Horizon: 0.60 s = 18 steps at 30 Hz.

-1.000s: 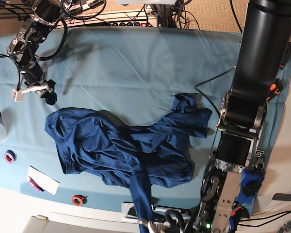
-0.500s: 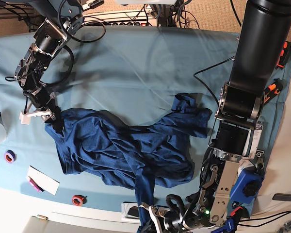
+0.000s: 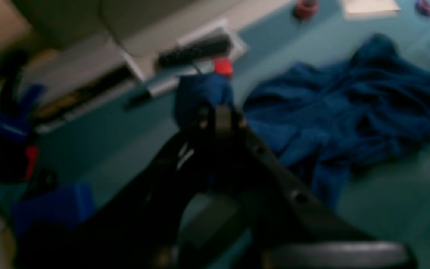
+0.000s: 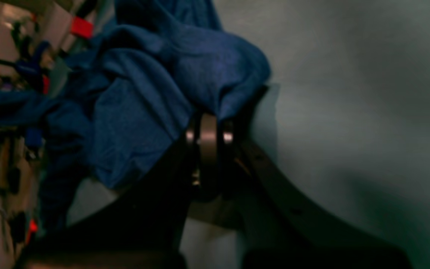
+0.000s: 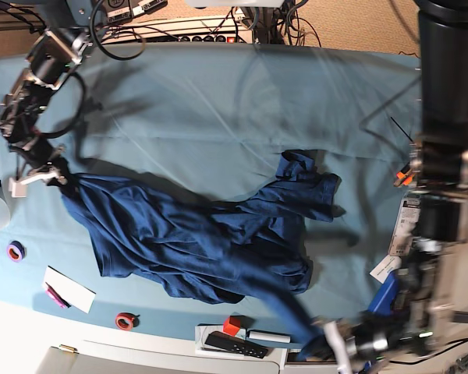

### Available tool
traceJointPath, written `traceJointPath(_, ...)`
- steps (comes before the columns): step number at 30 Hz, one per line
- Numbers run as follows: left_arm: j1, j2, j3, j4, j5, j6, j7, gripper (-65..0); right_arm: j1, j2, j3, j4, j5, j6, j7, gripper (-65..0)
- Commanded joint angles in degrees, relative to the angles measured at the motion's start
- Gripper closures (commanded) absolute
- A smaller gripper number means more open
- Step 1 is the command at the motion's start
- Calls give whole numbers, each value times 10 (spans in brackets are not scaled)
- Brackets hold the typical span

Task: Layout the t-shirt on the table in an organized manner, then fold the t-shirt properly
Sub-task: 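Hold the shirt corner with the right gripper and drag the hem with the left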

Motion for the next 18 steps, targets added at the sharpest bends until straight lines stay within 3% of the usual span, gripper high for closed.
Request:
traceJointPath(1,-17,-11,-4,16,-47,-16,15,0,11,19,1,9,19,5,-3,0)
traceJointPath(5,20,-58,-4,30,-239,-66,170,0,10,42,1,9,66,17,-60,0)
traceJointPath(7,47,-79,-4,33,-330,-87,226,0,9,49,1,9,102,47,-89,0)
traceJointPath(9,77,-98,-4,35,-400,-87,266,0,6,53,1,9,149,55,-126,0)
traceJointPath(14,150,-138,-5,47,-400,-87,266,0,-24,59,5,28,251,55,-173,0)
traceJointPath(18,197,-178,-6,89,-400,-87,266,0,-61,71,5,73,264,55,-173,0)
